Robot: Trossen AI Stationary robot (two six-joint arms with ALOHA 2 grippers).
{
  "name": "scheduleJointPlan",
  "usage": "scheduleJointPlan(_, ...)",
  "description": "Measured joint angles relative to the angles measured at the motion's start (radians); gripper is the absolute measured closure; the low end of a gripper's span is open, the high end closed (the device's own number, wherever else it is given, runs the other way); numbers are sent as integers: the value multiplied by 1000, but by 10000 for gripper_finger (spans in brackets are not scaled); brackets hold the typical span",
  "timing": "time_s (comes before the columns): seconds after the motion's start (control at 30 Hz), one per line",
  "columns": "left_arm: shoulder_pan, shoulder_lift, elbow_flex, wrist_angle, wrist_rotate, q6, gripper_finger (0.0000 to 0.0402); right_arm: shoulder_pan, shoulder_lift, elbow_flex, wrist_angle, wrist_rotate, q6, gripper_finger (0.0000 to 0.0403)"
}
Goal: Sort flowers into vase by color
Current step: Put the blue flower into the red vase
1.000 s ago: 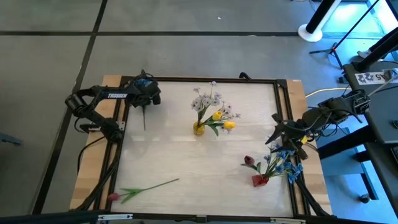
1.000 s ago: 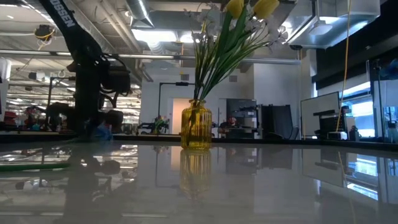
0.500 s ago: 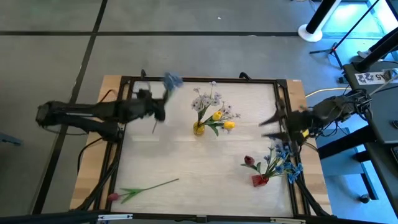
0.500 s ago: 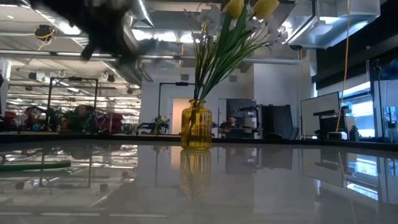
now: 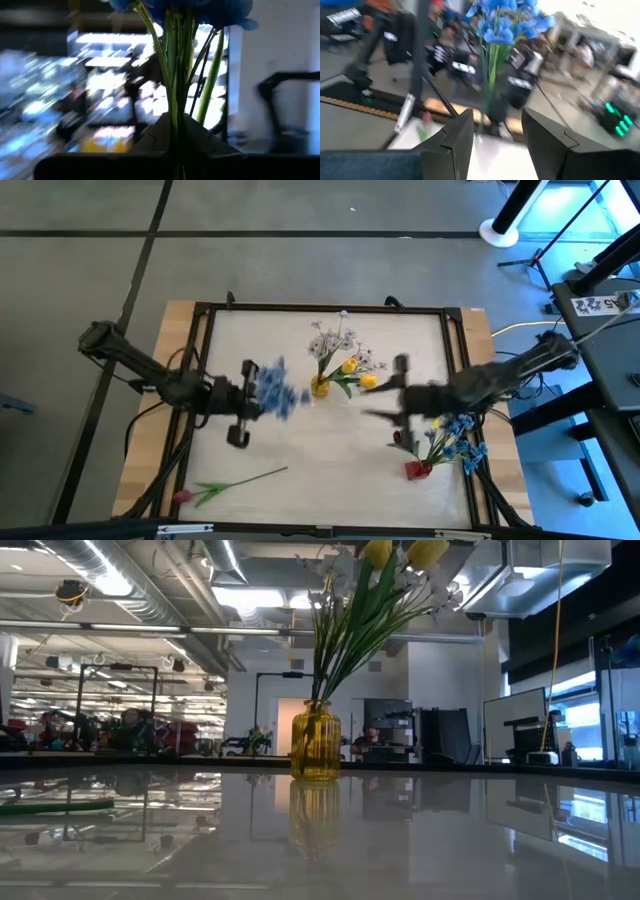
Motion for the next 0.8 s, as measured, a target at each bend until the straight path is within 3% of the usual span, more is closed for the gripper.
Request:
scheduleJointPlan(0.07,-6,68,0,130,83,49,384,0,75,0,121,-56,-34,235)
scheduleJointPlan(0.2,-12,201,1,328,108,124,385,-4,190,8,293,-97,-68,235)
scheduleJointPlan(0.5,9,420,97,394,93,130,385,-53,323,121,260,-141,-50,228)
scheduleJointPlan(0.8,4,507,137,403,57,130,385,-59,334,121,189,-95,5,118)
